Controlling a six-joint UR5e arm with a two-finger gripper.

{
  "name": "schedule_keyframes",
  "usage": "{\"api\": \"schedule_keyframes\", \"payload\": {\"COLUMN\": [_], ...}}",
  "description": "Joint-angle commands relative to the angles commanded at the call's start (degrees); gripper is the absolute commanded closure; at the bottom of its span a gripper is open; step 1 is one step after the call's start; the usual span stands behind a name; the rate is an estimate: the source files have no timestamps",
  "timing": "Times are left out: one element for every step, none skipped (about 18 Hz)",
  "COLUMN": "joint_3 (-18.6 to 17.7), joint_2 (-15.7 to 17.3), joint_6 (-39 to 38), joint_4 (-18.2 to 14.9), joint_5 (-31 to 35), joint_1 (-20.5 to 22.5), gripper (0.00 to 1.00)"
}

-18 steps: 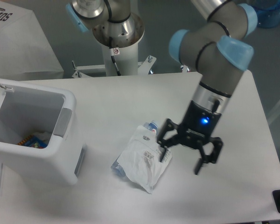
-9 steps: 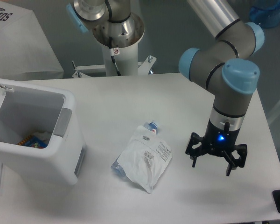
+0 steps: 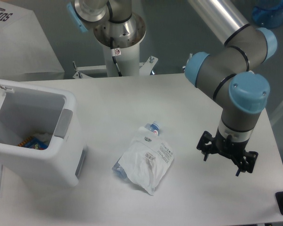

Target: Open the trash can

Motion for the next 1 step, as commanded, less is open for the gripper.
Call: {"api": "schedule_keyframes", "payload": {"joint_3": [0.0], "joint_2": [-0.1], "joint_6": [0.0], "joint_4": [0.1], "joint_5": [0.7], "joint_1": [-0.3], "gripper": [0.00]}}
